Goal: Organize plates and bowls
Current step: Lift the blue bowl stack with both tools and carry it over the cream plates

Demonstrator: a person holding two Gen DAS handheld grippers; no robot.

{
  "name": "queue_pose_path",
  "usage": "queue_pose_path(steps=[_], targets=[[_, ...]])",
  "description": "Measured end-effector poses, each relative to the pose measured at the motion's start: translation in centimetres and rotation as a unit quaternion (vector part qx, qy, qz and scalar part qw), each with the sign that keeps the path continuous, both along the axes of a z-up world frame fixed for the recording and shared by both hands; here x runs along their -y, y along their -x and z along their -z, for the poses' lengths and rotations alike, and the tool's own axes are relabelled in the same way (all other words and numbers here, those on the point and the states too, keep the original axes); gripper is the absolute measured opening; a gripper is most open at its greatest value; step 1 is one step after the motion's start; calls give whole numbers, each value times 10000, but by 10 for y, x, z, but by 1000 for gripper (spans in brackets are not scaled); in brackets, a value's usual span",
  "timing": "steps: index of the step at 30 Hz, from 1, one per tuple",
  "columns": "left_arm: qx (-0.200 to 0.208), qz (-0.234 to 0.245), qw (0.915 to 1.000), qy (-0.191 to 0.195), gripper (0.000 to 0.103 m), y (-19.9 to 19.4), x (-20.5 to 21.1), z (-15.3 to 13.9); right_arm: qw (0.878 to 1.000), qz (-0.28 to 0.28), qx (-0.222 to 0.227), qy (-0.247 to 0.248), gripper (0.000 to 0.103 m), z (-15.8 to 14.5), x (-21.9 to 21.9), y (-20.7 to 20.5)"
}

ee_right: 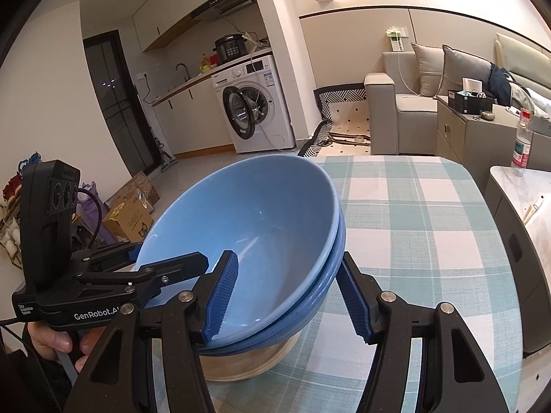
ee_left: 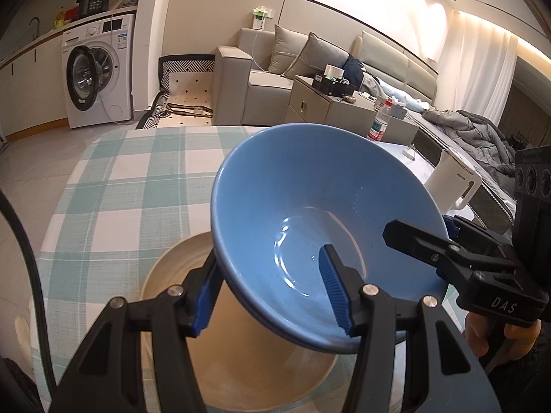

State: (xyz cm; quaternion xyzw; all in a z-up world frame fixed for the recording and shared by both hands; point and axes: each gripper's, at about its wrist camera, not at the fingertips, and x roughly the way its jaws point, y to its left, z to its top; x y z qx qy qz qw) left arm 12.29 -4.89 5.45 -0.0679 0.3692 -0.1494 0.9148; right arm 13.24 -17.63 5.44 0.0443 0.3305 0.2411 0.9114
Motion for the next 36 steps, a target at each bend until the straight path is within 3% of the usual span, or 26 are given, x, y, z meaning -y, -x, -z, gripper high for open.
queue_pose_path(steps=[21,36], targets=[[-146,-437,9989,-77,55,7,-42,19,9988,-419,-239,-92,61,19,-44,-16],[-269,-536,9981,-136,55,7,-51,34,9979,-487,-419,-42,61,39,-54,-29]])
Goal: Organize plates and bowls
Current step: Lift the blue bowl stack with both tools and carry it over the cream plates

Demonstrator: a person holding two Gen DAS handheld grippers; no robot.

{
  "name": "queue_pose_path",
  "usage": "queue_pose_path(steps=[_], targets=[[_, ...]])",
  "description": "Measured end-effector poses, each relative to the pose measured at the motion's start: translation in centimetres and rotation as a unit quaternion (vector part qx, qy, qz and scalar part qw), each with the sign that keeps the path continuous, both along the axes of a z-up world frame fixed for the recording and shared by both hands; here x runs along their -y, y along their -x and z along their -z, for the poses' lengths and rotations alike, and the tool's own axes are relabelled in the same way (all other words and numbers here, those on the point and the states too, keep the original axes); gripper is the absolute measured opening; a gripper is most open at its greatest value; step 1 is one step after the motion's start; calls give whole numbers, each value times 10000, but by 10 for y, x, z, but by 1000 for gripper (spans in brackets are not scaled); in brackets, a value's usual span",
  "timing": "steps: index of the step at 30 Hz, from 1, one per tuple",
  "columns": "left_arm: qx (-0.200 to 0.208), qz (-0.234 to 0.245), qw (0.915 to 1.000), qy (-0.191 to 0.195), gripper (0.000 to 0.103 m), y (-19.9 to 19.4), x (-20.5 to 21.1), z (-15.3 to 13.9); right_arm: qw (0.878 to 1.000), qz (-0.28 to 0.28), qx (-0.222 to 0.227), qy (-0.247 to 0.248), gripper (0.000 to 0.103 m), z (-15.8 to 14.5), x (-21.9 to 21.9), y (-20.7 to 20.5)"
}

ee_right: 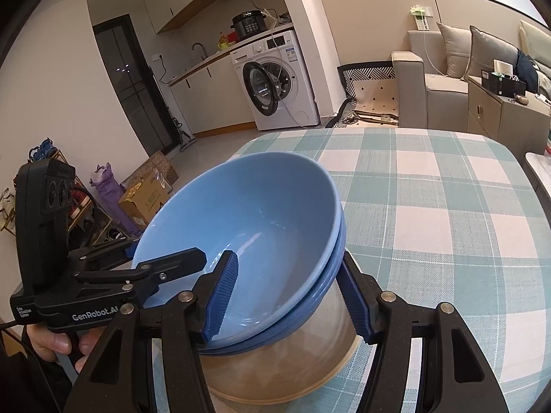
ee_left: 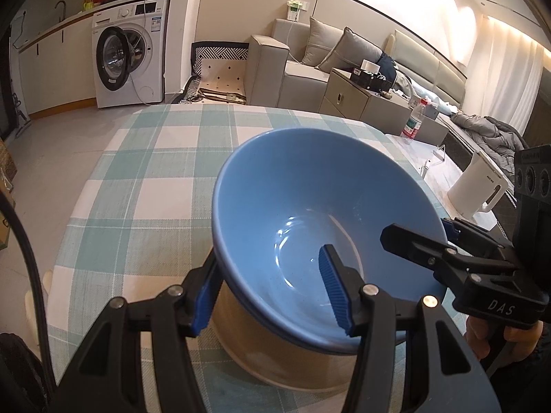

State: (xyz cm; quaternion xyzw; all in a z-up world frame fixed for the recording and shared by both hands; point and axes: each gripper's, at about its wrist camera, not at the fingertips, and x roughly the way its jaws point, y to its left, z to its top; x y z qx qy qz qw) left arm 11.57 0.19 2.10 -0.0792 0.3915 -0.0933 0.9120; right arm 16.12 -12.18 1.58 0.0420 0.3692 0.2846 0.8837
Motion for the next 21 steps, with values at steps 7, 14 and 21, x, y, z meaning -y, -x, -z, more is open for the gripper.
queue_pose_path(steps=[7,14,21], targets=[[78,3,10000,-41,55,-3,2,-1,10000,39,-14,33,61,6,0,-2],[138,-44,9999,-64,55,-10,1,0,9999,54,71,99,61,8,-2,-3],[175,-42,9997,-155,55,-13,6,0,9999,89,67,79,61,10,-2,-1]])
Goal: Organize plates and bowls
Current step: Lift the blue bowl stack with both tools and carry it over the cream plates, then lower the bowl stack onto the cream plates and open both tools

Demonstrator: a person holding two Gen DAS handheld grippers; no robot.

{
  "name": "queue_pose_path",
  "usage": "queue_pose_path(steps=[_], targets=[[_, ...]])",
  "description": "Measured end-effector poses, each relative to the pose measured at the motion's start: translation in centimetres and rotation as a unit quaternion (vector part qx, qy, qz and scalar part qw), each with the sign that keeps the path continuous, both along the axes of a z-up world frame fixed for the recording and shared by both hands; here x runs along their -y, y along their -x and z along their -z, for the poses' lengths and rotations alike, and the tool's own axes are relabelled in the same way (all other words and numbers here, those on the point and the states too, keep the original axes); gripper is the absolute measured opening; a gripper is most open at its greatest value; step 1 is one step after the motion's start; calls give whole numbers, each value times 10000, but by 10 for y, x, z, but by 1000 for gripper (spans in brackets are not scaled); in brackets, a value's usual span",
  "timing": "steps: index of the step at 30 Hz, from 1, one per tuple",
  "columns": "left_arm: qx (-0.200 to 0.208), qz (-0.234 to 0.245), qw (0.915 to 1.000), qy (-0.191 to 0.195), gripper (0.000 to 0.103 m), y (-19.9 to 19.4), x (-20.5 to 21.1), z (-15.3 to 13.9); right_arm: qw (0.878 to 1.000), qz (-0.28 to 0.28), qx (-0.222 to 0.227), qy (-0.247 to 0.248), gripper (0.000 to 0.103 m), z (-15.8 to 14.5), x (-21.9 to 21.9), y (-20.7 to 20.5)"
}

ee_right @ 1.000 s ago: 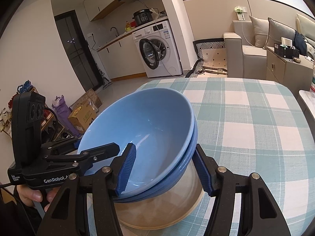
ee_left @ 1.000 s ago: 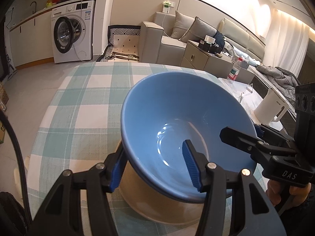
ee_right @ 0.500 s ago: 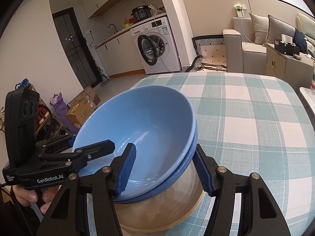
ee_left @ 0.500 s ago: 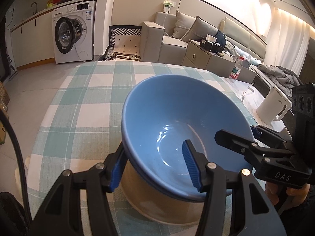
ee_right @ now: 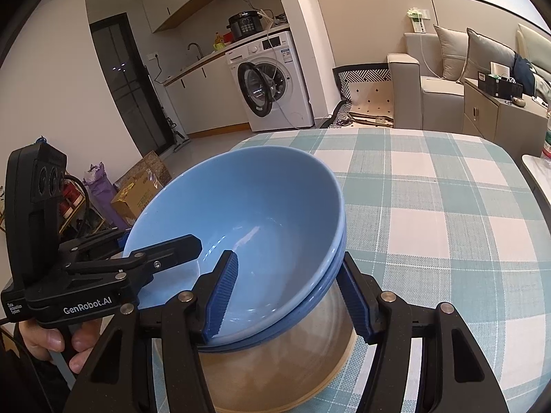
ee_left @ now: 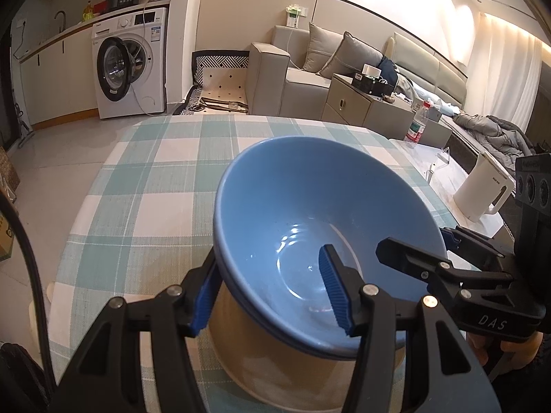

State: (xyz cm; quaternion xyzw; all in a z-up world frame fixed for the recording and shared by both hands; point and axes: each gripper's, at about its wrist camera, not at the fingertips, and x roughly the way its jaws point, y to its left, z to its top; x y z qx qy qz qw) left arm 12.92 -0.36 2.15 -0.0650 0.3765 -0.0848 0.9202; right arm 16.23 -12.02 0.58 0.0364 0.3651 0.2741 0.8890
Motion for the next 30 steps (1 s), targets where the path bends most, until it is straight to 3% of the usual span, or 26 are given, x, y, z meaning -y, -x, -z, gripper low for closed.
queue_pose_path(steps=[23,30], targets=[[44,-55,9999,-132,58,-13,6,1,10000,-17,49,5,62,-2,-1,-1],[92,-7,9998,-197,65,-9,10,2,9998,-115,86,118,73,-2,-5,1]])
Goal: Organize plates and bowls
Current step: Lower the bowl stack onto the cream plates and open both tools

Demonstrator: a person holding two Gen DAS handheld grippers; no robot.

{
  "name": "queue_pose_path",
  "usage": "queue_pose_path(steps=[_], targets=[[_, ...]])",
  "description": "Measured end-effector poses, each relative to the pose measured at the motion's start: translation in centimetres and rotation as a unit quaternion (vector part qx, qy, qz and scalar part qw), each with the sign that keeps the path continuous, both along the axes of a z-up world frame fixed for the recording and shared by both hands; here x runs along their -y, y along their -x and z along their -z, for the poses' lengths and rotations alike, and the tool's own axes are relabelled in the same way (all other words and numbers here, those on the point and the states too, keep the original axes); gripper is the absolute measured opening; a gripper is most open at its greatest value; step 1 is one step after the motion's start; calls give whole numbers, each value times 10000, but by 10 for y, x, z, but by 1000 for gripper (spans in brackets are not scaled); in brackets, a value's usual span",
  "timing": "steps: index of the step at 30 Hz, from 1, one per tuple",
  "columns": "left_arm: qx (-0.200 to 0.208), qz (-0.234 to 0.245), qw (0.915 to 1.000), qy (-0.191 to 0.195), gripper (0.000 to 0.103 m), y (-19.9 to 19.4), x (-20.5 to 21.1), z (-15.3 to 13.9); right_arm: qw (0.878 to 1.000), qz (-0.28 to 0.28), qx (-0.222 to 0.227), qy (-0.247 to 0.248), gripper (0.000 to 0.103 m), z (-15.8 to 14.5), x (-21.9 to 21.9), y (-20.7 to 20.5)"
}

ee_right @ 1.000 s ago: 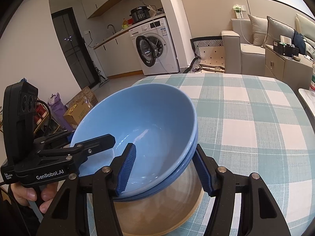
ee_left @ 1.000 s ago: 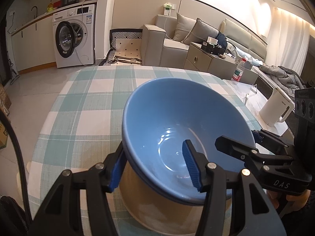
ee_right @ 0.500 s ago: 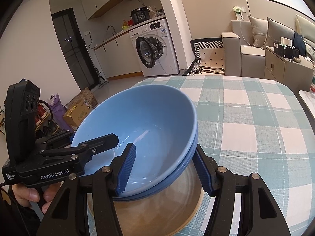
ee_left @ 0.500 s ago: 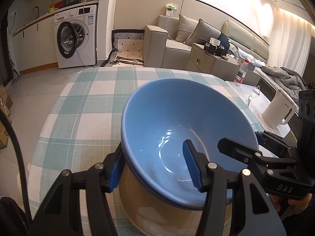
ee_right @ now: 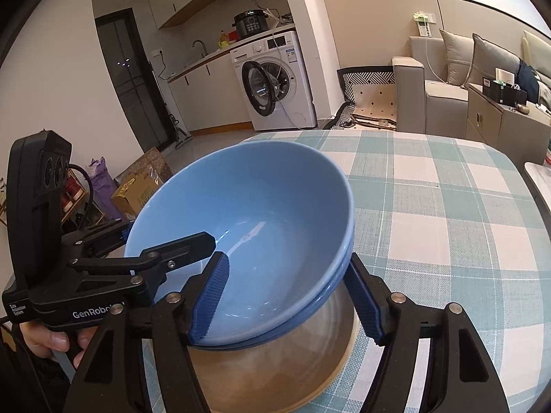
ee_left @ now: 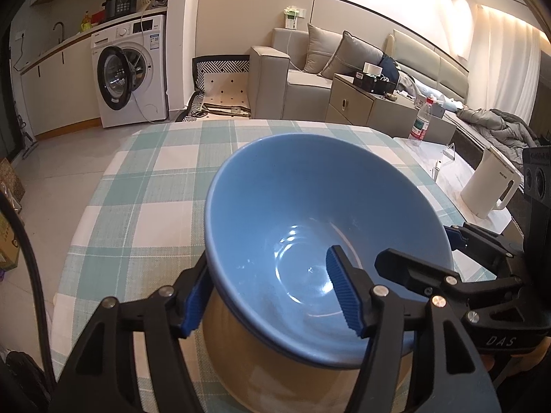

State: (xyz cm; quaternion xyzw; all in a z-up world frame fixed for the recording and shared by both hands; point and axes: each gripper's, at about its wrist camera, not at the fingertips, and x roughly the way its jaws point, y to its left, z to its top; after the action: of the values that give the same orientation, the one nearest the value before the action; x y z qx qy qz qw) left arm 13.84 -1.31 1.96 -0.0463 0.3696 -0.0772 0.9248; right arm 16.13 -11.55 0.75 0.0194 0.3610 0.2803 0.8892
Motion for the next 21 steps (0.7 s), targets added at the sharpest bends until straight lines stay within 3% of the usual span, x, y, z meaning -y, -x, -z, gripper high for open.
queue_pose_path(steps=[9,13,21], targets=[[138,-69,9998,-86,84,12,-4,-3,9996,96,224,139,102,-4,7,4],[261,-112,9996,-91,103,19,-8,-4,9995,104,279,106,102,-4,13,6],[577,-33,9983,-108,103,40,-10,-10,9981,44,614,42,102,-8,26,19]])
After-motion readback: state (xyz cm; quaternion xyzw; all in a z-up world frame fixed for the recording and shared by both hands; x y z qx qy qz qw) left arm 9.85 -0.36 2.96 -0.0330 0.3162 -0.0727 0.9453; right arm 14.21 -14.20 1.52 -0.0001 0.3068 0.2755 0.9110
